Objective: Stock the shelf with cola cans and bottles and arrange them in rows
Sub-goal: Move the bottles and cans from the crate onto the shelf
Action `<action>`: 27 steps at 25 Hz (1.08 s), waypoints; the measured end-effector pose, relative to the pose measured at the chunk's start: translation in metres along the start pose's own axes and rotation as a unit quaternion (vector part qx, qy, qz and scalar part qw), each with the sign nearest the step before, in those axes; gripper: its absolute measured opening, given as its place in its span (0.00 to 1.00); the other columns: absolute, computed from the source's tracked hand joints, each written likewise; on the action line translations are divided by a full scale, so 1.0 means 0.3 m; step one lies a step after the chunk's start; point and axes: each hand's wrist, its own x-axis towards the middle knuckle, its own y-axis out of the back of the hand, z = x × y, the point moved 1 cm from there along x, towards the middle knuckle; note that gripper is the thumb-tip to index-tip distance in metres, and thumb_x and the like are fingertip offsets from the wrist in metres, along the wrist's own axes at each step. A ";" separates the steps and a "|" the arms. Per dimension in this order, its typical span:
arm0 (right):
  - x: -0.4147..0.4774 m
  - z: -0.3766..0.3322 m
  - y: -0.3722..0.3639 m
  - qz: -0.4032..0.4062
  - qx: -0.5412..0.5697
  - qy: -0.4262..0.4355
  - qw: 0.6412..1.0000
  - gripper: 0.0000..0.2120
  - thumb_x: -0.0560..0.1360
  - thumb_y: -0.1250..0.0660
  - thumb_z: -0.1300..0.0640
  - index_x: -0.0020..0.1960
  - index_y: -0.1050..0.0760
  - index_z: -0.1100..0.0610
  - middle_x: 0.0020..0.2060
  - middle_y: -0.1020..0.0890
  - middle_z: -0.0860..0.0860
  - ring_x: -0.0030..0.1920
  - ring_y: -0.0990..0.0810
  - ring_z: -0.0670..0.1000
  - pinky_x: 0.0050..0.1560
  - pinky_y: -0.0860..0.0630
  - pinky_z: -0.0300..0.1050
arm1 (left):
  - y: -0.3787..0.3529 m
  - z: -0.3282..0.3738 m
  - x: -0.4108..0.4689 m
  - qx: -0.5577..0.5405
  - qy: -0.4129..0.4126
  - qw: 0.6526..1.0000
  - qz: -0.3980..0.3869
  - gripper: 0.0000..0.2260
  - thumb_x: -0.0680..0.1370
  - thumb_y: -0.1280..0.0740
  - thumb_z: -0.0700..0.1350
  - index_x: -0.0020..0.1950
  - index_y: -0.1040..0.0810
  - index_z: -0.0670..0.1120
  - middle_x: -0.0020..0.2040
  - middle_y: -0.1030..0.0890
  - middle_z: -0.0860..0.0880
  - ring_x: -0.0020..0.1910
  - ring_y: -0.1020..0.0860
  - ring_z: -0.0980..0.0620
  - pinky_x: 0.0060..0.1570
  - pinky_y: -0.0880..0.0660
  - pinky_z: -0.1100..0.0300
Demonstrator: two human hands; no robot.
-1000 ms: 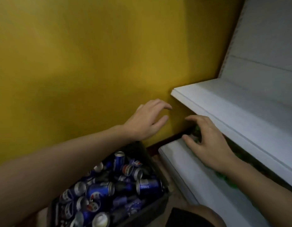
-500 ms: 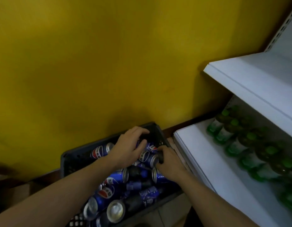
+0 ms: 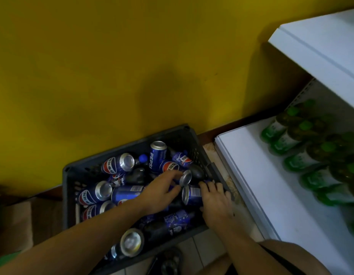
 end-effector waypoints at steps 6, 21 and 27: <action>-0.021 -0.120 0.050 0.076 0.398 -0.010 0.914 0.35 0.71 0.28 0.37 0.73 0.35 0.45 0.64 0.26 0.44 0.66 0.31 0.48 0.62 0.26 0.51 | -0.049 0.028 0.001 -0.344 0.113 0.931 0.037 0.22 0.76 0.25 0.47 0.69 0.26 0.48 0.61 0.17 0.48 0.59 0.18 0.54 0.58 0.21 0.58; 0.063 -0.266 -0.059 -0.292 -0.075 0.174 0.937 0.53 0.64 0.37 0.20 0.78 0.38 0.52 0.77 0.37 0.56 0.76 0.41 0.61 0.75 0.50 0.67 | 0.147 0.001 -0.088 -0.366 0.107 0.909 0.166 0.13 0.77 0.27 0.41 0.54 0.25 0.57 0.47 0.15 0.55 0.45 0.15 0.59 0.41 0.19 0.64; 0.045 -0.260 0.133 -0.140 -0.123 0.189 0.964 0.49 0.67 0.34 0.24 0.72 0.35 0.58 0.62 0.21 0.59 0.60 0.23 0.62 0.64 0.31 0.61 | 0.198 0.096 -0.070 -0.382 0.090 0.898 0.197 0.22 0.68 0.23 0.50 0.59 0.21 0.48 0.52 0.14 0.46 0.52 0.16 0.44 0.49 0.18 0.50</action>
